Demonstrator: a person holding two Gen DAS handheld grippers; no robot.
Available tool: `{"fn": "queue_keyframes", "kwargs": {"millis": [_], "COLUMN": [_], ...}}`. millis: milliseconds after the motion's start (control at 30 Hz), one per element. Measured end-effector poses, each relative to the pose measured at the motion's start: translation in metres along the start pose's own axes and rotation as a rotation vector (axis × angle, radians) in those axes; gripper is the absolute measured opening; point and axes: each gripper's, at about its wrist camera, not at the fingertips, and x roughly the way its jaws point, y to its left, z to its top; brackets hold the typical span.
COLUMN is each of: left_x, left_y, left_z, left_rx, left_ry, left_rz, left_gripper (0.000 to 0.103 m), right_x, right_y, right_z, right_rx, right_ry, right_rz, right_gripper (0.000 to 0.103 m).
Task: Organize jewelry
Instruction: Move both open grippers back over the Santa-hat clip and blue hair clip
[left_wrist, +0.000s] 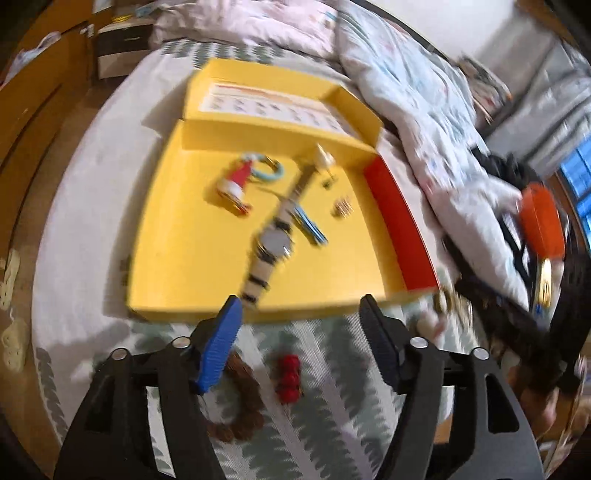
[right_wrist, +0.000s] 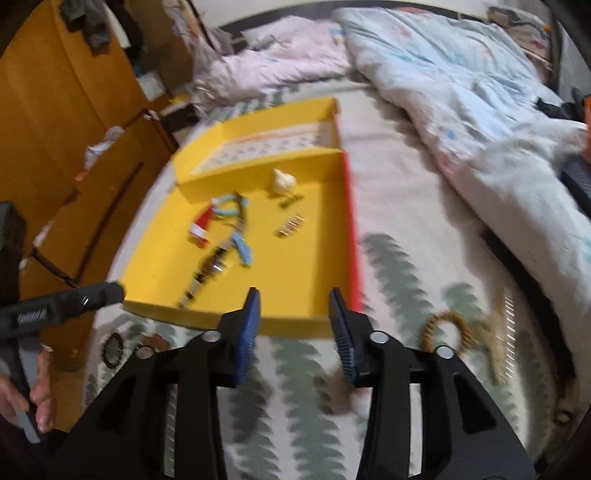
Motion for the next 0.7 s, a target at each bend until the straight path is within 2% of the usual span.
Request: {"fn": "queue_keyframes", "kwargs": {"millis": [233, 333, 433, 700], "left_x": [0.026, 0.042, 0.065, 0.108], "left_y": [0.026, 0.03, 0.028, 0.026], "left_z": [0.043, 0.053, 0.062, 0.084], "left_rx": [-0.069, -0.07, -0.033, 0.015], "left_ry": [-0.006, 0.008, 0.031, 0.078], "left_rz": [0.063, 0.092, 0.152, 0.174], "left_gripper": [0.07, 0.07, 0.07, 0.07], "right_x": [0.051, 0.077, 0.099, 0.145], "right_y": [0.019, 0.03, 0.04, 0.055], "right_z": [0.03, 0.042, 0.047, 0.045], "right_rx": [0.038, 0.019, -0.014, -0.096], "right_ry": [0.064, 0.104, 0.153, 0.239], "right_rz": [0.106, 0.108, 0.106, 0.054], "right_gripper": [0.049, 0.049, 0.049, 0.047]}}
